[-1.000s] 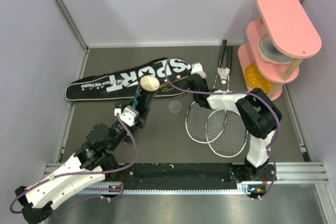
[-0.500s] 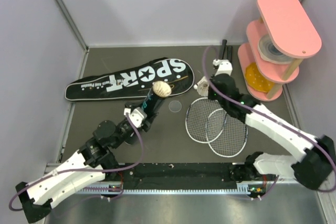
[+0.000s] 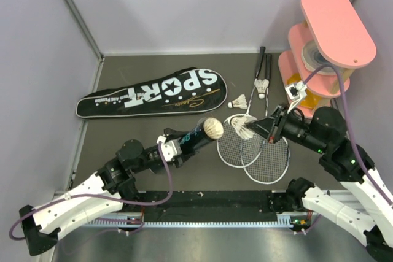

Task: Pack up the badminton gear

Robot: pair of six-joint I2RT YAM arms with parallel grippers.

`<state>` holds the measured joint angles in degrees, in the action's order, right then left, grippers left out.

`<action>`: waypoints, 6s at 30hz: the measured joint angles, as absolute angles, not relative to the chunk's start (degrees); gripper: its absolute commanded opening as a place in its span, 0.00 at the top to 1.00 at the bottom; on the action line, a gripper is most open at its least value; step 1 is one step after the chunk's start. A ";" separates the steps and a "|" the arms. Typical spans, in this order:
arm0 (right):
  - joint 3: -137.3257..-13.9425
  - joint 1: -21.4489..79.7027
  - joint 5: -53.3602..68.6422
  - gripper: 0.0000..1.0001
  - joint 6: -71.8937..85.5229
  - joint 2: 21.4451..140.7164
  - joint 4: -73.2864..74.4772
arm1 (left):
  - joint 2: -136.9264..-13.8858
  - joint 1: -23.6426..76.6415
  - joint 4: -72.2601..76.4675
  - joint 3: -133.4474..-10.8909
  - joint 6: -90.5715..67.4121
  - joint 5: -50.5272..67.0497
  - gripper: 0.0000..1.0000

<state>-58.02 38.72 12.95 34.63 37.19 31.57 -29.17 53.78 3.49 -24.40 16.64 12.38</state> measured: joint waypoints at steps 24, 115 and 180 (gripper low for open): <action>-60.77 40.66 25.17 0.95 37.56 43.44 32.62 | -31.22 57.12 4.29 -24.40 18.52 12.73 0.77; -71.40 16.86 16.01 1.00 24.91 104.20 10.63 | -25.17 58.08 3.07 -24.40 18.06 6.17 0.78; -63.29 47.51 14.66 0.46 37.56 53.30 24.25 | -34.06 58.46 2.76 -24.67 17.96 4.21 0.80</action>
<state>-63.29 47.51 14.66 37.56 53.30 24.25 -34.06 58.46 2.76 -24.67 17.96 4.21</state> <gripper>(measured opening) 0.467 0.688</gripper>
